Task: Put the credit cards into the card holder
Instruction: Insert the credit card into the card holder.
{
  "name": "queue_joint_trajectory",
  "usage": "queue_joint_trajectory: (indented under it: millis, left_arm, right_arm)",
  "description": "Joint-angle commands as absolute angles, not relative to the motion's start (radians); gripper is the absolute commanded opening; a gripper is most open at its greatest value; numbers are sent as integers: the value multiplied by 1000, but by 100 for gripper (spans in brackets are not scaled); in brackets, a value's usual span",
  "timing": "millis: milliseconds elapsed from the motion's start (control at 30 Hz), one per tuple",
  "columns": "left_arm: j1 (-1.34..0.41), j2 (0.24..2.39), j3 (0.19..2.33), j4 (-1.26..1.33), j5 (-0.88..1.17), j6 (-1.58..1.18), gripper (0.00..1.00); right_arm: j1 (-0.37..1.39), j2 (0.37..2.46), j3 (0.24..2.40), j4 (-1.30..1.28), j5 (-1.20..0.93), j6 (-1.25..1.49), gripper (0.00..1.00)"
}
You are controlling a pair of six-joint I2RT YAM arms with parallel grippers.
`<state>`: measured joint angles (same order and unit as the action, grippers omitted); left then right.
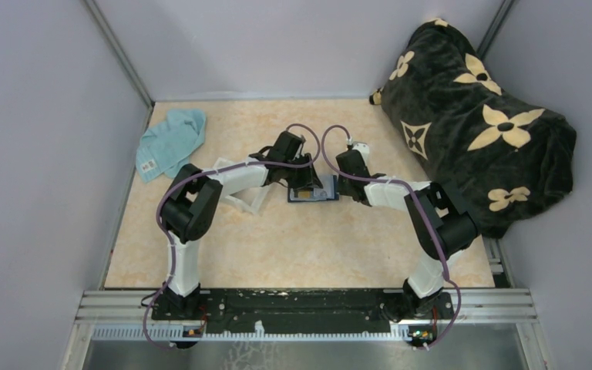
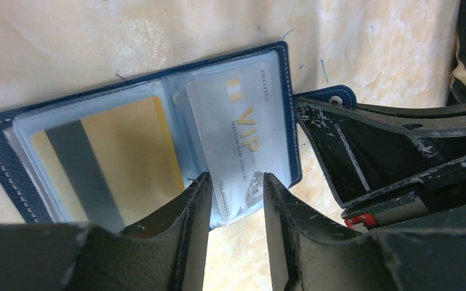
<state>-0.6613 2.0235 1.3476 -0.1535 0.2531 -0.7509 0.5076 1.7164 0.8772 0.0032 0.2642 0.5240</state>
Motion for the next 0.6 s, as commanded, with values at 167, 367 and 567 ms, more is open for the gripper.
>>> queue_joint_trajectory:
  millis: [167, 367, 567]
  left_arm:
    - [-682, 2077, 1406, -150, 309, -741, 42]
    - [-686, 2091, 1395, -143, 321, -741, 43]
    - [-687, 2062, 1390, -163, 282, -741, 45]
  right_arm:
    - [520, 1727, 882, -65, 245, 515, 0]
    - [520, 1727, 875, -59, 242, 517, 0]
    - [519, 1716, 861, -61, 262, 520, 0]
